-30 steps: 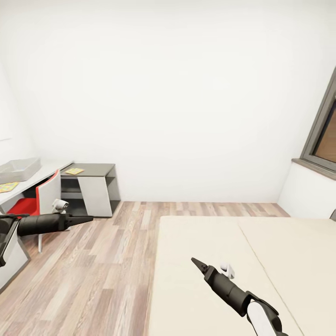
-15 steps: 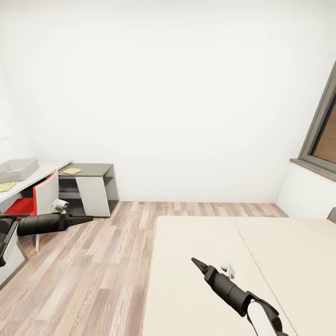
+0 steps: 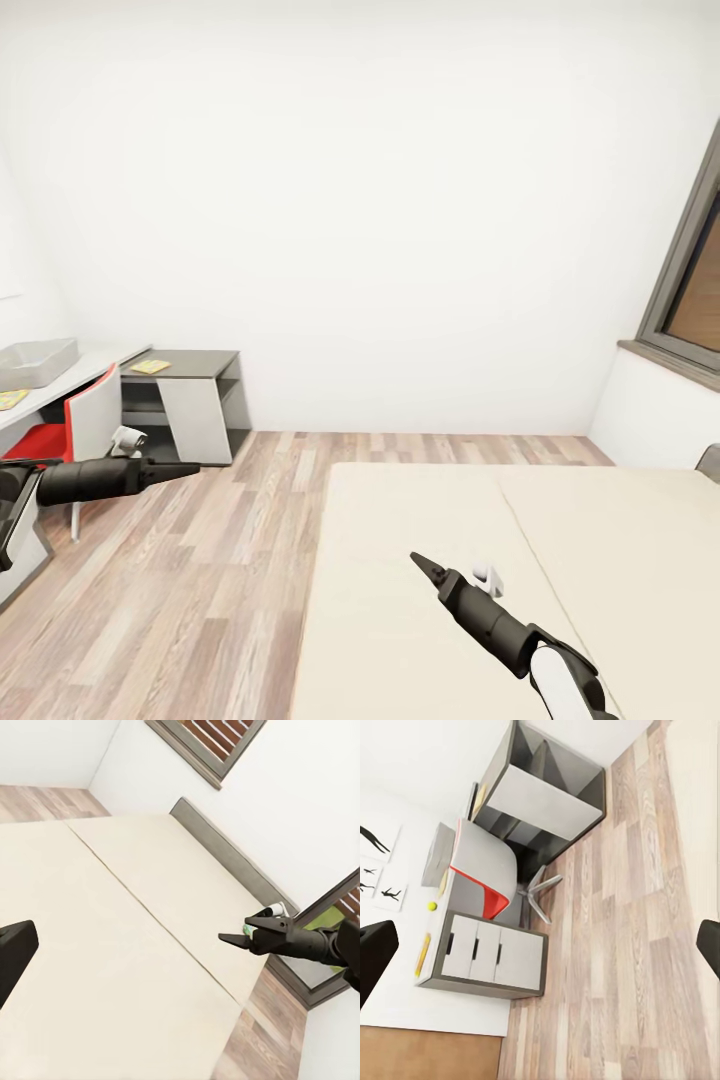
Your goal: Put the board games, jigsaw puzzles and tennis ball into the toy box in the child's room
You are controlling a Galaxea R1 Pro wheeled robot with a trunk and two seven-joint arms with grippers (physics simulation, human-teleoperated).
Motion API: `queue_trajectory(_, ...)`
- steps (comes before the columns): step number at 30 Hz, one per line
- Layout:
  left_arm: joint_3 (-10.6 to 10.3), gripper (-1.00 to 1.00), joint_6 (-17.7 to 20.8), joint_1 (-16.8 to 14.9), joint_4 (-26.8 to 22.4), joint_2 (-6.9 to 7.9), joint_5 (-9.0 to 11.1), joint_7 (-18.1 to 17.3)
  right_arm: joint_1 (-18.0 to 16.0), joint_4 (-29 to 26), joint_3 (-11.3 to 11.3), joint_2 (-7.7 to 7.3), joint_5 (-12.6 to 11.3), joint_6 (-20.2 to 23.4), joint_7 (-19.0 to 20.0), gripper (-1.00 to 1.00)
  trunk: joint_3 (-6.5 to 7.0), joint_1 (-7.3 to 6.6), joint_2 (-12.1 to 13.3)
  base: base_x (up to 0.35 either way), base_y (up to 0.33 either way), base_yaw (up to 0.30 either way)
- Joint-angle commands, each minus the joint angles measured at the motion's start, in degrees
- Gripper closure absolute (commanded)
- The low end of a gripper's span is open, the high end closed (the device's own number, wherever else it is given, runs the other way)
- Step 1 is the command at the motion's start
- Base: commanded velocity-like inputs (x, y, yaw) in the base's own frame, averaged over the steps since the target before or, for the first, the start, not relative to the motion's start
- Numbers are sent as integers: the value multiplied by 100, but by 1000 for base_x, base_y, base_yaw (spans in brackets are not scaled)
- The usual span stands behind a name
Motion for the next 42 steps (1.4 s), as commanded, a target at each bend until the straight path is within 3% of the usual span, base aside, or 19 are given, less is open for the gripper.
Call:
queue_trajectory(1, -1, -100, 61, -2, 1, 2, -2, -21, -2, -1, -11, 4, -25, 35, 5, -100, -6, 3, -8, 0, -97, 0)
queue_trajectory(42, -2, -100, 61, -2, 2, 2, -3, -17, -2, -1, -11, 3, -25, 35, 0, -100, -6, 3, -8, 0, -97, 0)
